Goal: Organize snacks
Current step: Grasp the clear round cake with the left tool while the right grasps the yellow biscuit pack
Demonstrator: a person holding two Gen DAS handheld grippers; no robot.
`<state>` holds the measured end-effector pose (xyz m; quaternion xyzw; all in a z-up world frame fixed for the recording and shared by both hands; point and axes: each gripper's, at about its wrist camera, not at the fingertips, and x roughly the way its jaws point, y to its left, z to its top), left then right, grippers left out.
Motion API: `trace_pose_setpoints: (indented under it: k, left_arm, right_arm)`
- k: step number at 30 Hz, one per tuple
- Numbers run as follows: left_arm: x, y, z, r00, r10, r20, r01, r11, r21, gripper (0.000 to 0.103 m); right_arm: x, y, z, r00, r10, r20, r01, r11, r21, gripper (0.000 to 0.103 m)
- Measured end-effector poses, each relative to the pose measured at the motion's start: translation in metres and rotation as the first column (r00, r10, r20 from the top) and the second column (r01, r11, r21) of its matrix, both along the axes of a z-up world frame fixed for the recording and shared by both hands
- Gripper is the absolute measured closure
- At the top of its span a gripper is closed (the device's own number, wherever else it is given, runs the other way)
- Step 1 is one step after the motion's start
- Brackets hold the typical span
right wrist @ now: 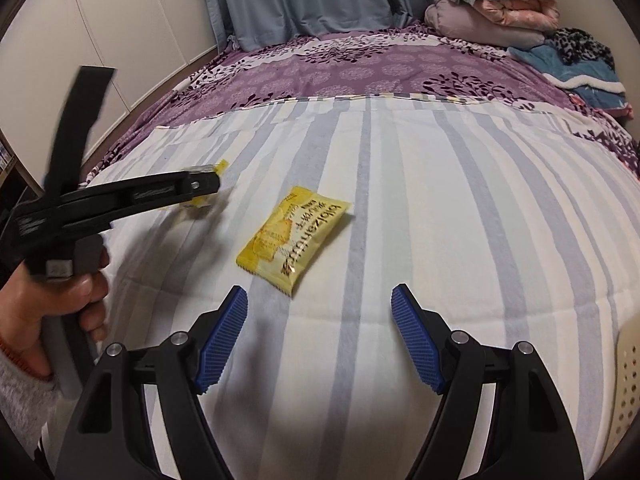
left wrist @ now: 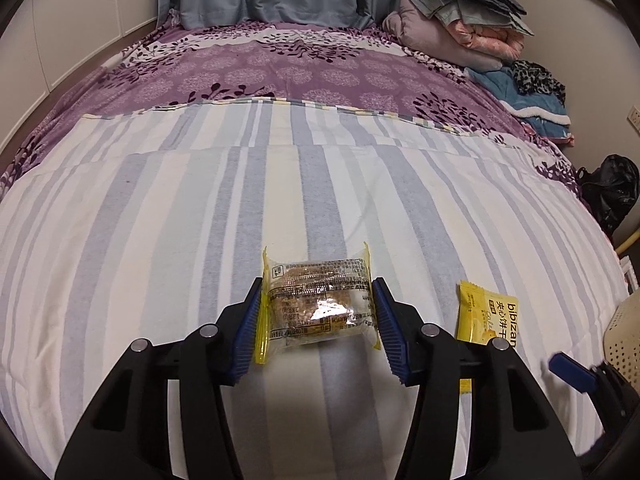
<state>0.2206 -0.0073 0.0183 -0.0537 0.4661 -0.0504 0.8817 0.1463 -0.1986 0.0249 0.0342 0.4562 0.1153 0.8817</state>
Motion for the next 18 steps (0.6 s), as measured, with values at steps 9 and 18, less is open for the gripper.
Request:
trace_pose_setpoints:
  k: [9, 18]
  left_arm:
    - [-0.016, 0.013, 0.011, 1.000, 0.013, 0.014, -0.014, 1.000, 0.019, 0.049]
    - [-0.024, 0.017, 0.016, 1.000, 0.019, 0.023, -0.019, 1.000, 0.016, 0.049]
  right_arm:
    - [0.039, 0.034, -0.011, 1.000, 0.018, -0.004, -0.019, 0.998, -0.058, 0.029]
    - [0.051, 0.048, -0.015, 1.000, 0.021, 0.017, -0.017, 0.985, -0.170, 0.040]
